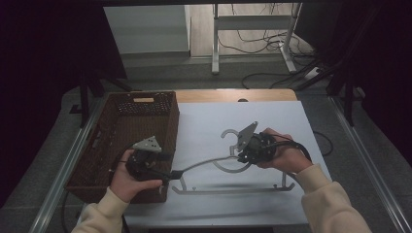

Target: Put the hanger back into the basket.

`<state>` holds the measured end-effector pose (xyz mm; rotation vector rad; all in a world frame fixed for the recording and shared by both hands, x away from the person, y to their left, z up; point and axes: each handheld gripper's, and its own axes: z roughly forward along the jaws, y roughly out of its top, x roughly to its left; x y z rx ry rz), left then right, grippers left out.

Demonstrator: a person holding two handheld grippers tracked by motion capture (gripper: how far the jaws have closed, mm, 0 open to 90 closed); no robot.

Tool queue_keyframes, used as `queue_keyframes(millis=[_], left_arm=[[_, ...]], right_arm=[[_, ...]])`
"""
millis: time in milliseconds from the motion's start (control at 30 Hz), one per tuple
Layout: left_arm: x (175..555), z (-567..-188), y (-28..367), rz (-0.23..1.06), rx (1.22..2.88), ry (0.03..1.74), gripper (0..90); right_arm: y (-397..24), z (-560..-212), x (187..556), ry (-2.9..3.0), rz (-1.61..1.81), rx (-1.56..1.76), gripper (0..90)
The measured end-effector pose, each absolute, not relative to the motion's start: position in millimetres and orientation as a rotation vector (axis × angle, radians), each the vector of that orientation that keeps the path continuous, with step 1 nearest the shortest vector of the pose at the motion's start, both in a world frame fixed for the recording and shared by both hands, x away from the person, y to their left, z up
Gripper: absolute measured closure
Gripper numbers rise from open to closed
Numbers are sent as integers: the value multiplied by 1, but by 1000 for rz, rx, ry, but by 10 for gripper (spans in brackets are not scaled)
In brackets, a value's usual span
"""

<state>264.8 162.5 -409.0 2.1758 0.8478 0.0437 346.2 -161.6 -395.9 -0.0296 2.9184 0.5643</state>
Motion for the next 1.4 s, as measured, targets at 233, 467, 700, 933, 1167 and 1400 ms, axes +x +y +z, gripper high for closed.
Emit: queue_keyframes(millis=[233,467,700,933,1167,1400], left_arm=[[270,-412,148,12,2222,822,275],[273,-414,141,-14,2265,804,377],[275,-417,134,-39,2318,790,519],[274,-418,130,-35,2338,773,796],[271,-414,135,-19,2299,755,807],[267,-411,141,15,2245,737,808]], right_arm=[[-157,-391,343,2915,578,-63,831],[-152,-388,340,2910,587,-87,831],[-148,-385,338,2905,595,-101,831],[-144,-384,337,2909,607,-108,830],[-145,-383,339,2923,649,-90,828],[-143,-382,342,2929,684,-60,818]])
